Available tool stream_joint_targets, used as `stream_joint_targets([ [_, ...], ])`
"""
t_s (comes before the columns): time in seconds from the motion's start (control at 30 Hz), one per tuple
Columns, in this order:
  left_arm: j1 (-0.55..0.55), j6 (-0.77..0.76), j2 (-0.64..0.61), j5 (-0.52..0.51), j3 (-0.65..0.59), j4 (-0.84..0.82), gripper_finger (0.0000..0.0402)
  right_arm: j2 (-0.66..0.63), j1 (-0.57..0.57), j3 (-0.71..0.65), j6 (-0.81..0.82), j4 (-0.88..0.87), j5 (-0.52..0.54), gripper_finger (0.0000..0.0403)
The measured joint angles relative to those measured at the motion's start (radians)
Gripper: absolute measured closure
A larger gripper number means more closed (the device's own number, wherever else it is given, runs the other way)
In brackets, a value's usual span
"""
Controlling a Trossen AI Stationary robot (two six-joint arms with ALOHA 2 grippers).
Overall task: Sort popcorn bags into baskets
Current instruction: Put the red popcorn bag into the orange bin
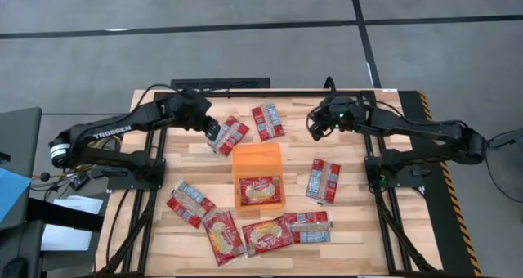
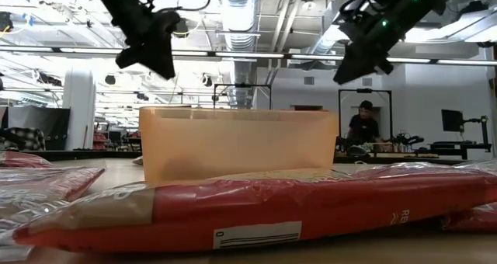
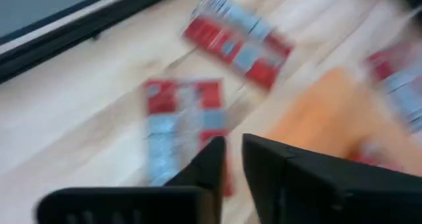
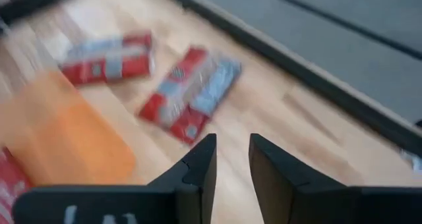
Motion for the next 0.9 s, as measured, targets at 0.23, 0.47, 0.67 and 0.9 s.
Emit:
stream_joint_targets([
  [0.23,0.081,0.011,0.119,0.028,-0.035,-0.059,0.0206,0.107,0.031,0.0,0.0,0.011,-0.005,0.0221],
  [0.47,0.136,0.016,0.314,0.072,-0.061,0.094,0.0112,0.174,0.037,0.0,0.035,0.012,-0.006,0.0169],
  [0.67,0.137,0.038,0.503,0.13,-0.062,0.199,0.0105,0.181,0.038,0.0,0.05,0.017,0.004,0.0175],
  [0.9,0.14,0.032,0.643,0.162,-0.053,0.248,0.0136,0.181,0.037,0.0,0.053,0.015,0.006,0.0185],
])
